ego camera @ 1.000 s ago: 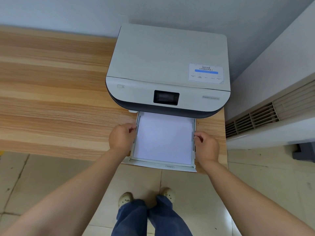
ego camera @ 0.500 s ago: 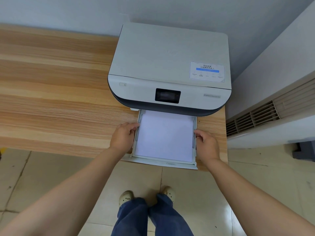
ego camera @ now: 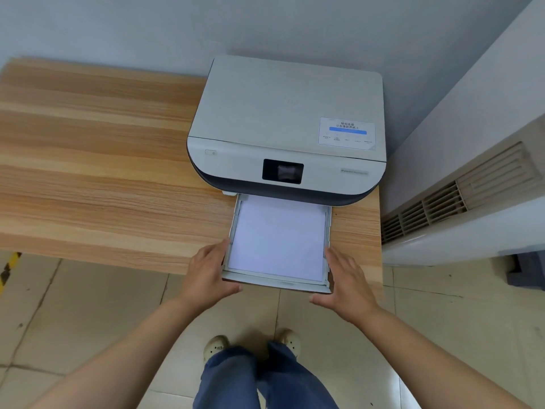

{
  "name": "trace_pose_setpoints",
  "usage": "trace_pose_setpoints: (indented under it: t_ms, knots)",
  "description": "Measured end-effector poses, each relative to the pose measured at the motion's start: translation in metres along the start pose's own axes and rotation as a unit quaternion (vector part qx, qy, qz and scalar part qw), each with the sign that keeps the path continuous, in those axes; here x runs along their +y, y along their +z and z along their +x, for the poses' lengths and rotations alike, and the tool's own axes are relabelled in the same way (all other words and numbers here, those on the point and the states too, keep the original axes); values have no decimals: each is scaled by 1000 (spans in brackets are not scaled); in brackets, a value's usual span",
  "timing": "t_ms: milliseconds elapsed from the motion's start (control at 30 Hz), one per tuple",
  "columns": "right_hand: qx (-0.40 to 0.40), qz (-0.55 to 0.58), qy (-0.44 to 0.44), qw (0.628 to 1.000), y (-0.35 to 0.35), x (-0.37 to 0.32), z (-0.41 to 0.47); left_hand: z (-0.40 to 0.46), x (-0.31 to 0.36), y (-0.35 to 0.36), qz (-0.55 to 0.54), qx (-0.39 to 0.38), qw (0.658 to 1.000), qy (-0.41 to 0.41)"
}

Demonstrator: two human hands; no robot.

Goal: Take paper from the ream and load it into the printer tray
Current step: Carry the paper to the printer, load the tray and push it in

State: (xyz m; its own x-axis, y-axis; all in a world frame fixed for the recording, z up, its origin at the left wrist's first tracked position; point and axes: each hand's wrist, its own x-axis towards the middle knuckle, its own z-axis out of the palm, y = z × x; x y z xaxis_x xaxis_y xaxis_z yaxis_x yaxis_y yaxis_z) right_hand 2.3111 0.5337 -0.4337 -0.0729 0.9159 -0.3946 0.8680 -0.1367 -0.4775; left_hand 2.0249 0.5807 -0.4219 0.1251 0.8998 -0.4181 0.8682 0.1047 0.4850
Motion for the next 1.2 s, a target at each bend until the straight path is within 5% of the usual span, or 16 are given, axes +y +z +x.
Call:
trace_pose_setpoints:
  t_ms: [533, 900, 1200]
  knots:
    - [116, -67, 30, 991, -22, -16, 19, 29, 15, -21, 10, 26, 1000, 9]
    - [210, -175, 77, 959, -36, -28, 64, 87, 19, -32, 183, 154, 956, 171]
    - [229, -218, 77, 946, -55, -36, 105, 135, 35, -44, 277, 170, 904, 278]
